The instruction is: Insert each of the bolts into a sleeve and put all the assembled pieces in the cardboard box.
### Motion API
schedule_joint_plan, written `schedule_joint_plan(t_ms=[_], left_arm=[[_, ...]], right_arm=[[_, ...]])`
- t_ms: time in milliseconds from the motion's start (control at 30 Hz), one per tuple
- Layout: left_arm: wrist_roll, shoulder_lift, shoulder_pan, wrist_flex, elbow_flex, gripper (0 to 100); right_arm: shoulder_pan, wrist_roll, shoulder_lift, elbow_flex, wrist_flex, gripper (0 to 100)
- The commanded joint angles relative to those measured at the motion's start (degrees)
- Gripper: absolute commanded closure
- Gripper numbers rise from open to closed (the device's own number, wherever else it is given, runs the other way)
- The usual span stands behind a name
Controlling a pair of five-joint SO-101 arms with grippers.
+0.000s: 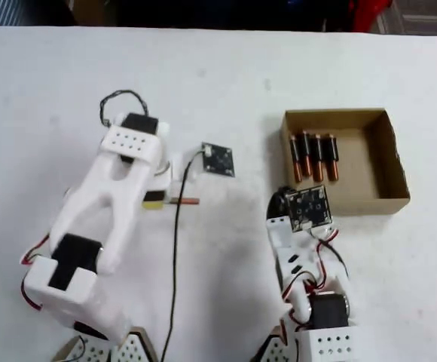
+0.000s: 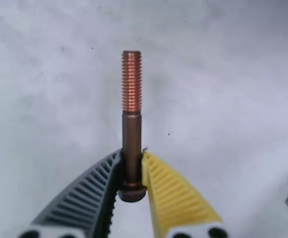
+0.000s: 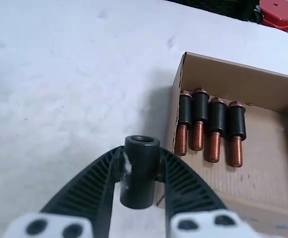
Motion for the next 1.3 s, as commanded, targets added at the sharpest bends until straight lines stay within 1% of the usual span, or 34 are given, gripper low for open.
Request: schedule_joint_plan(t_ms=[0,133,233,300,433,633,900,967,1100,1267], left_arm=[[-0.62,-3.47,0.4,-4.4,1.32,98],[-0.88,-3.38,0.4,-8.35,2.9,98],[-5.71,-3.3,0.31,-8.88,2.9,98],[-6.86,-3.3,-0.31,-8.97,2.9,98],[-7.03,-3.03,-1.54,-8.97,3.34,98],[-6.86,1.27,-2.59,-14.51,5.8,98],[-7.12,2.59,-2.68,-16.44,6.33,98],[-7.12,2.68,-2.68,-16.35,6.42,96],[-6.86,3.56,-2.59,-16.53,6.86,88],[-6.77,3.12,-2.68,-16.62,6.33,89]], right_arm=[[0.13,0.97,-0.48,-0.53,-1.36,98.1],[0.13,0.97,-0.48,-0.53,-1.36,98.1],[0.13,0.97,-0.48,-0.53,-1.36,98.1],[0.13,0.97,-0.48,-0.53,-1.36,98.1],[0.13,0.97,-0.48,-0.53,-1.36,98.1],[0.04,0.97,-0.48,-0.53,-1.36,98.1],[0.04,0.97,-0.48,-0.53,-1.36,98.1],[0.04,0.97,-0.48,-0.53,-1.36,98.1],[0.04,0.97,-0.48,-0.53,-1.36,98.1],[0.04,0.97,-0.48,-0.44,-1.36,98.1]])
